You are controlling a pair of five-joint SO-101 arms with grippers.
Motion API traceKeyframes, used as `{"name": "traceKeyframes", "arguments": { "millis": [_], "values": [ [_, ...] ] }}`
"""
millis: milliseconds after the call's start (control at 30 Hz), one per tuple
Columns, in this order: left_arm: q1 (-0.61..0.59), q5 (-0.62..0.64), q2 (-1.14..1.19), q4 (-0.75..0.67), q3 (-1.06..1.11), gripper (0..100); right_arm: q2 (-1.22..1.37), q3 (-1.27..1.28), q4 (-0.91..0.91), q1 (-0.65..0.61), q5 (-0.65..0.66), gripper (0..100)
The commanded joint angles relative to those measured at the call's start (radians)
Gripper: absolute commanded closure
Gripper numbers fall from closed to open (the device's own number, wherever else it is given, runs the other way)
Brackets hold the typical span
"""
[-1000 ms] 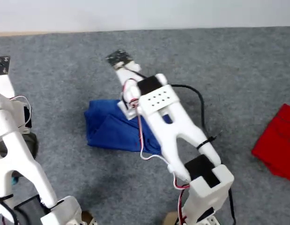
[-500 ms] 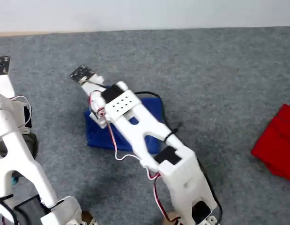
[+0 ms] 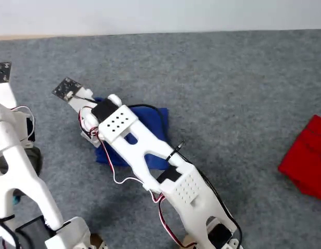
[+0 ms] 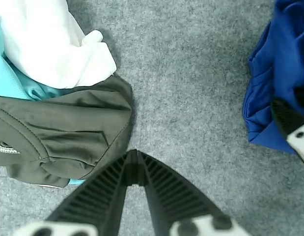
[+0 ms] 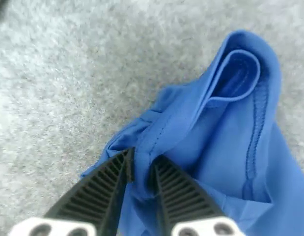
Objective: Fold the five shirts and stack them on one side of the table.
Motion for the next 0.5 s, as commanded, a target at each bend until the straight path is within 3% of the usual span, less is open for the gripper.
{"name": "traceKeyframes", "arguments": {
  "millis": [0,67,267,467],
  "values": [
    [-0.002,0.008,-0.046,0.025,-0.005,100,0.013,-0.052,-0.004,-0.016,0.002,98.7],
    [-0.002,0.008,-0.046,0.025,-0.002,100,0.027,-0.052,0.007,-0.016,0.002,96.2],
    [0.000,0.008,-0.048,0.025,0.079,100,-0.042,-0.054,0.079,-0.018,-0.002,74.9],
    [0.005,0.008,-0.155,-0.005,0.150,100,-0.252,-0.054,0.136,-0.012,0.002,74.0]
  ]
}}
